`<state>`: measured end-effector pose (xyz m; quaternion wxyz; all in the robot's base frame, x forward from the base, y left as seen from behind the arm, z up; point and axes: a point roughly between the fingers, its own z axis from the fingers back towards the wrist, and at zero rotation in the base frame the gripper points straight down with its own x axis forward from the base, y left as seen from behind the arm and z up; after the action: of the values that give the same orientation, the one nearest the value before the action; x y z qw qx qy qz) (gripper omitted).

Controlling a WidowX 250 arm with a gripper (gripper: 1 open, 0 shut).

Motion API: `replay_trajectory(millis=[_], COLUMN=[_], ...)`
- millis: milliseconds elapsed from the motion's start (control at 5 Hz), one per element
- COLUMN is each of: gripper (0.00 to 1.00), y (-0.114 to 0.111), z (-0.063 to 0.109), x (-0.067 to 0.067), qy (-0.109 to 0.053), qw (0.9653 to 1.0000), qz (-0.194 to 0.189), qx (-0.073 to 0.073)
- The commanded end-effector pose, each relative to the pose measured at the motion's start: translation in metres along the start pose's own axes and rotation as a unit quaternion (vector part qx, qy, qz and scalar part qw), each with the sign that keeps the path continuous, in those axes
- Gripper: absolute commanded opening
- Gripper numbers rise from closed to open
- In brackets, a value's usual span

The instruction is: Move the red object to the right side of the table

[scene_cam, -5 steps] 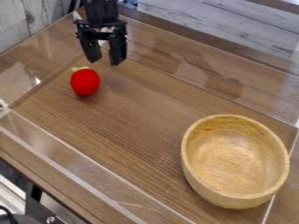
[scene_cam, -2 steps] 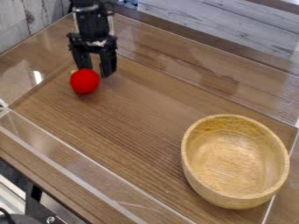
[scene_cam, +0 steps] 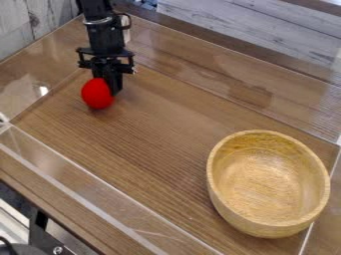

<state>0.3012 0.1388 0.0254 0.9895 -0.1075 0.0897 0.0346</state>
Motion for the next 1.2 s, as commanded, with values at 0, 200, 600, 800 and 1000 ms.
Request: replay_trajectory(millis=[0, 200, 600, 800, 1000], gripper=[0.0, 0.0, 0.0, 0.0, 0.0], y=[-0.026, -0.063, -0.13, -0.165, -0.181], z=[0.031, 0.044, 0.047, 0.034, 0.024], x=[0.01, 0.027, 0.036, 0.031, 0.032], qy=[-0.043, -0.042, -0.04, -0.04, -0.022], qw=[0.9985, 0.9934, 0.9859, 0.9863, 0.9781], qz=[-0.03, -0.105, -0.162, -0.159, -0.206], qx=[0.013, 0.02, 0.015, 0.012, 0.017])
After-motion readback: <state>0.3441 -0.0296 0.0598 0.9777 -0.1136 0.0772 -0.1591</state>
